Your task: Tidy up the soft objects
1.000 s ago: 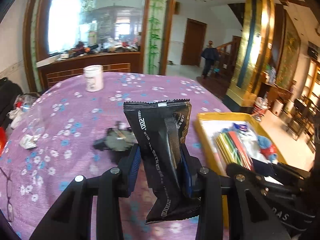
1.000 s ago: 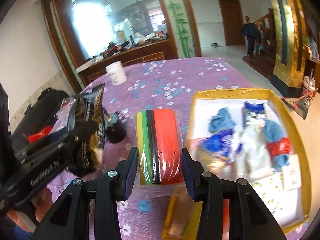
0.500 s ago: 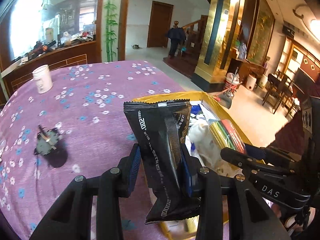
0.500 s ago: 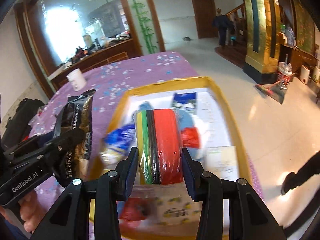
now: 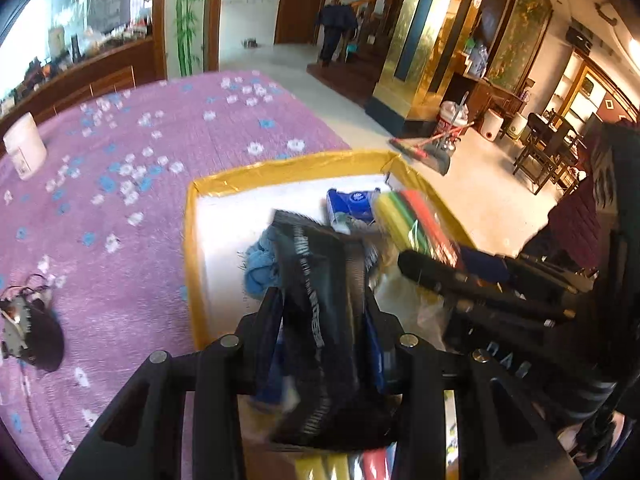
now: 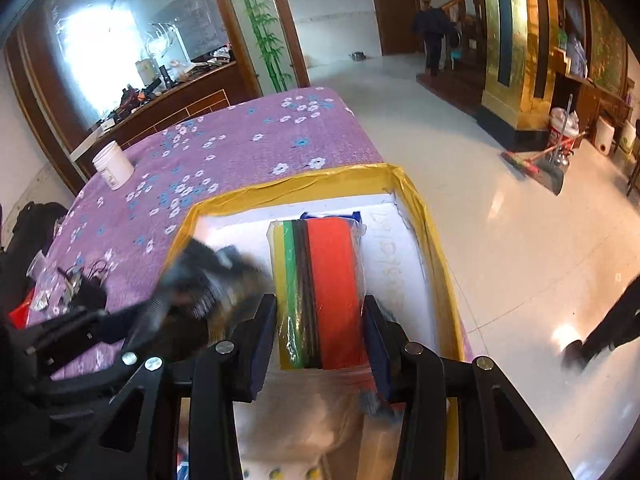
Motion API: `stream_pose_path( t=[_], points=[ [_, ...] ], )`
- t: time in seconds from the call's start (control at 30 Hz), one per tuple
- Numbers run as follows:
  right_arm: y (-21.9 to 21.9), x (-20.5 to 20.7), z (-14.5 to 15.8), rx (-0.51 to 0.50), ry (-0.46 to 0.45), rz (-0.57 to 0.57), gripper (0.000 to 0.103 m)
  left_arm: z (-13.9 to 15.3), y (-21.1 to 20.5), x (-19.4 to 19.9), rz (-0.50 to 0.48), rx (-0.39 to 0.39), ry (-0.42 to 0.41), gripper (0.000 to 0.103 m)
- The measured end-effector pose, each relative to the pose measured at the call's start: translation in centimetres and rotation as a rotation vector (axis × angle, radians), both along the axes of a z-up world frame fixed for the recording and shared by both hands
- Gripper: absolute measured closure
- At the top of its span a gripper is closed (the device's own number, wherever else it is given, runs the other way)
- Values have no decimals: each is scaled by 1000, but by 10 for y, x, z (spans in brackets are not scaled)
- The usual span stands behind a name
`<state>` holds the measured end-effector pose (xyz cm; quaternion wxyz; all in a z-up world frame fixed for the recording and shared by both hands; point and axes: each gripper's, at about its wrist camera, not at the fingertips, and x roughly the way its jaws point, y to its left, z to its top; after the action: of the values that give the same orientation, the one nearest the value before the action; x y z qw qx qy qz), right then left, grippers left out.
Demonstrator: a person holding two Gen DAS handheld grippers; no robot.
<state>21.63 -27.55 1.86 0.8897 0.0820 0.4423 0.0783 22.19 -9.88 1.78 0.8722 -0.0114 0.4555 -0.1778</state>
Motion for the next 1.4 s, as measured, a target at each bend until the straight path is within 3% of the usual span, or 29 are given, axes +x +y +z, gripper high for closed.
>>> stream_pose_path(
  t=[0.33,0.43,0.5,0.63,0.73,1.0,1.1,1.23,1.4],
  points=[
    [-7,27,-16,16,77,-17,56,-14,-11,8,-17,16,20,63],
    [-6,27,-13,9,66,-14,55,-11,-12,6,-33,8,7,57],
    [-6,25,-8,0,60,-23,52,-8,-12,4,-31,6,-4,44],
    [-10,12,4,16,29,-34,49,2,-10,-3,-33,2,-29,41],
    [-12,-3,15,30,-1,-44,48,11,-7,-12,-34,-7,-50,40],
    [-8,-68,39,31,-99,-93,33,37,0,-65,-58,13,-197,22],
    [-6,-94,43,22,-139,-117,25,38,6,-86,-65,6,-220,14],
    [-3,-127,45,-14,-179,-165,21,34,20,-117,-55,32,-250,11],
    [2,-171,35,15,-197,-182,19,31,39,-156,-50,95,-308,7]
  ],
)
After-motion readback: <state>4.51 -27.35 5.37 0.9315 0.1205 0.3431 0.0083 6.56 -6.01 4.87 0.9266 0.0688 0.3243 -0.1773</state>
